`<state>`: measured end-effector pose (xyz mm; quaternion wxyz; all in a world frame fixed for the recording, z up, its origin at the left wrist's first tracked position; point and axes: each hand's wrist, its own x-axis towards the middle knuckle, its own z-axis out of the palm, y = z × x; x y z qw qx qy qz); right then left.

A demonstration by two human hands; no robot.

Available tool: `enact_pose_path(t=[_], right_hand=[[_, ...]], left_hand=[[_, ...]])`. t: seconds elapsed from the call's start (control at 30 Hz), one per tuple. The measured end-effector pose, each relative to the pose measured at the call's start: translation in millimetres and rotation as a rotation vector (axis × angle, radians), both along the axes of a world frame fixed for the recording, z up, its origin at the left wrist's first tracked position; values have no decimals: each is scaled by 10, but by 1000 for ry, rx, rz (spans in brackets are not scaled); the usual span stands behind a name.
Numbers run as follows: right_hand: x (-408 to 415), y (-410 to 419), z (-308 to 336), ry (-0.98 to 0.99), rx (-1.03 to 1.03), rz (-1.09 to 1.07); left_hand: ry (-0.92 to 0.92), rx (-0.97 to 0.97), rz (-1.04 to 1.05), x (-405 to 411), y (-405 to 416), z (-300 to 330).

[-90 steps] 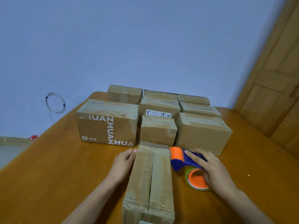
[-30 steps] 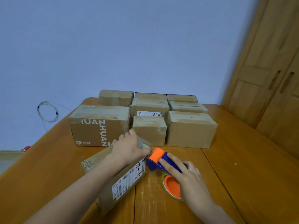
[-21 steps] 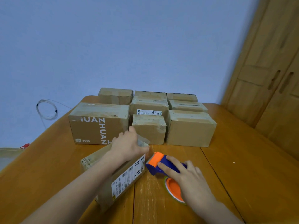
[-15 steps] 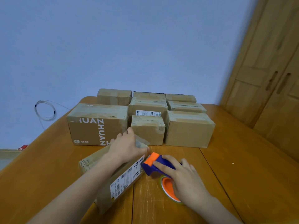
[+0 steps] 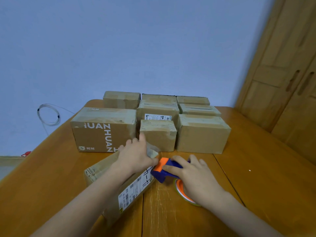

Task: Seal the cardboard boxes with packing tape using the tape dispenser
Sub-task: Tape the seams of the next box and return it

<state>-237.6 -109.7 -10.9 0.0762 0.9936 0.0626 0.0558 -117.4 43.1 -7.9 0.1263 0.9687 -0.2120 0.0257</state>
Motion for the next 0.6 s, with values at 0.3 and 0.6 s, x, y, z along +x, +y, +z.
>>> enact_pose_path(t=[0.3,0.6], right_hand=[[111,200,209,29,-246,46],[132,384,332,57,-375,26]], left_hand=[[2,0,3,1,-23,-6],[-4,-5,7,-7,-12,0]])
